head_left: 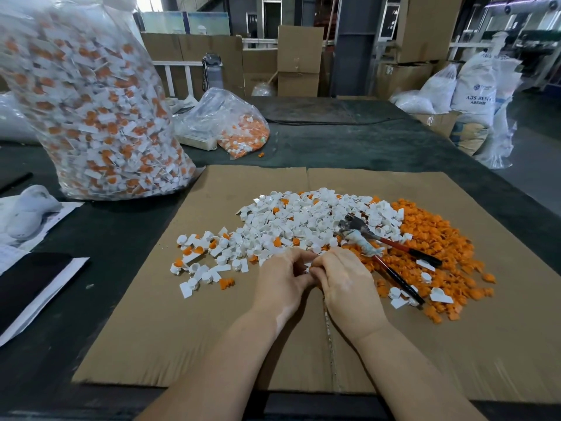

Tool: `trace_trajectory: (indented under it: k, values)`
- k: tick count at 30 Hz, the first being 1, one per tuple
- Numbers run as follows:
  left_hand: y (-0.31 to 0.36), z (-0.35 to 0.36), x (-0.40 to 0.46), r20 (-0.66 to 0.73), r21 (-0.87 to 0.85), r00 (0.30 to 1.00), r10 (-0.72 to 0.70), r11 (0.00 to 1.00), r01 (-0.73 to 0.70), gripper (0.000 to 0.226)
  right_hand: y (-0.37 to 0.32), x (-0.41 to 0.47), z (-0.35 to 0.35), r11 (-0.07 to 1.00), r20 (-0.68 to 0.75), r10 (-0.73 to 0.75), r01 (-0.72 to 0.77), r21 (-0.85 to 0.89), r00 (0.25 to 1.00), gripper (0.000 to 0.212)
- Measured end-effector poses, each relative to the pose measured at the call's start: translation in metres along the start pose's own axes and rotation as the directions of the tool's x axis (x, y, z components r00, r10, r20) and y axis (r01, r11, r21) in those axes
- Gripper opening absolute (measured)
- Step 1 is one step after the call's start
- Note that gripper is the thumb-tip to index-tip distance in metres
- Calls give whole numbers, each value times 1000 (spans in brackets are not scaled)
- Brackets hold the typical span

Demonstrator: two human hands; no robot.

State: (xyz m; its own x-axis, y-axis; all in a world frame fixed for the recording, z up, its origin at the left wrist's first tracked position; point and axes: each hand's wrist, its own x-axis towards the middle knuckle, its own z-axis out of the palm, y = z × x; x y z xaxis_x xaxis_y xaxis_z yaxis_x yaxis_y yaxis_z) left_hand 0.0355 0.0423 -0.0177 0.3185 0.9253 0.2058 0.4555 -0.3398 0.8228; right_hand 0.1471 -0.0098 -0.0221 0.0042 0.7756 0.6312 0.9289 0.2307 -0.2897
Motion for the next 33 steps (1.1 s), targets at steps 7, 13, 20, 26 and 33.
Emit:
trace_trajectory:
  k: [7,13,20,26,33]
  values:
    - [-1,0,0,23,3,1000,-22,1000,22,25,-2,0,0,1000,16,26,-26,-11,1000,13]
    - [-2,-1,0,15,-85,999,-48,995,49,31,4,1,-6,971,-64,169,-155,184,984,6]
    - [-1,-2,0,14,-34,1000,-14,999,15,23,2,1,-6,985,31,81,-84,150,996,3]
    - [0,-1,-1,30,-30,999,-26,999,27,23,0,0,-4,994,33,65,-68,87,997,8]
    - [-2,-2,-1,22,-107,999,-36,993,38,27,3,1,-5,968,-31,162,-153,201,986,4]
